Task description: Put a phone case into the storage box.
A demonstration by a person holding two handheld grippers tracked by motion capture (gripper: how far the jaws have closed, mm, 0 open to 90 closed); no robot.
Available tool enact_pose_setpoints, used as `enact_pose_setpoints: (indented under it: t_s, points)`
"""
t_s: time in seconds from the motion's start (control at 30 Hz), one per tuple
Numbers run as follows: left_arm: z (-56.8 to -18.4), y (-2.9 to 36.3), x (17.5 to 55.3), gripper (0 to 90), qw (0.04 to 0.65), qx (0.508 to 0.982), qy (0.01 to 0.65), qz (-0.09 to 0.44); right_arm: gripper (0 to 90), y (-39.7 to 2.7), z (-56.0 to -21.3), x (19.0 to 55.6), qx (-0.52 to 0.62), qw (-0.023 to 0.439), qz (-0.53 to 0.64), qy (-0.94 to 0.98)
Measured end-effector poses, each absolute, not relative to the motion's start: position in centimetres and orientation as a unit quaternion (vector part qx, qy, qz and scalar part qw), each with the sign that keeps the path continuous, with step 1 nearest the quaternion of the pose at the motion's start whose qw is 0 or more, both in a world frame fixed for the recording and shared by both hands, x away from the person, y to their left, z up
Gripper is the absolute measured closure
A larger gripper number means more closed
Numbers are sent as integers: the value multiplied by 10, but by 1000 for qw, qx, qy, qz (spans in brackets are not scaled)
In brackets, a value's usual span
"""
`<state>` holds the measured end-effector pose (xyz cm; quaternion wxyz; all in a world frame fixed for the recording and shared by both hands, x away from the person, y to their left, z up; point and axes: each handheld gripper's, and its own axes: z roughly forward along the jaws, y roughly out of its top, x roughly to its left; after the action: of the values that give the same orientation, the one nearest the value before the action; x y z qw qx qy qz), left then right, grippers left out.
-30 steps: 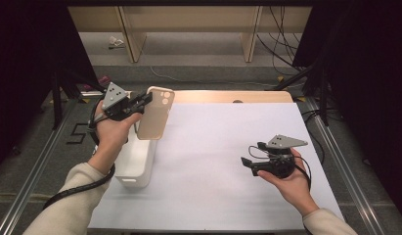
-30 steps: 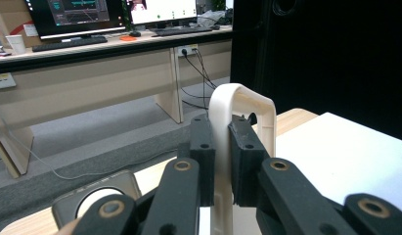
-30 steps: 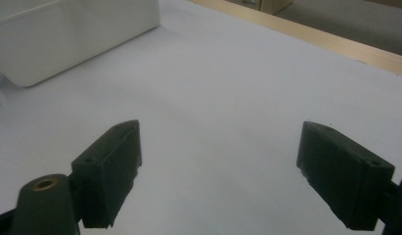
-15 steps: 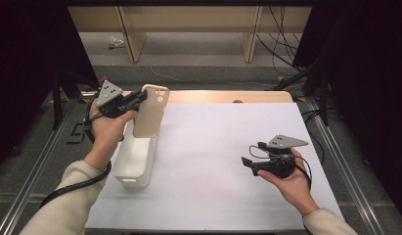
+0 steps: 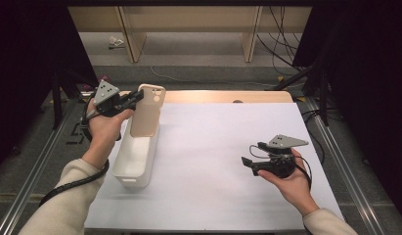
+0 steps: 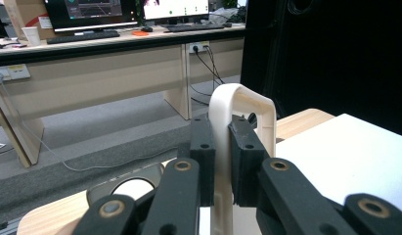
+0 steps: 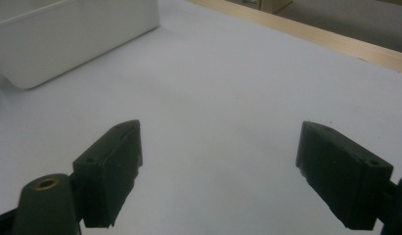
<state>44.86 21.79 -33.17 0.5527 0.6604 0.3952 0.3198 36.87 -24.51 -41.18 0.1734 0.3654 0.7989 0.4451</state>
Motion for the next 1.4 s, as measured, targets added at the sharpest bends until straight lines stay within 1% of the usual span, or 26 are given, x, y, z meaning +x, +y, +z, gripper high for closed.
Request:
enact_pose_setpoints:
  t_s: [0.7, 1.4]
  points:
    - [-332, 232, 455, 821, 551, 650, 409, 326, 181, -245, -412, 369, 366, 174, 446, 798]
    - [-343, 241, 467, 821, 535, 652, 426, 327, 182, -246, -412, 369, 367, 173, 450, 795]
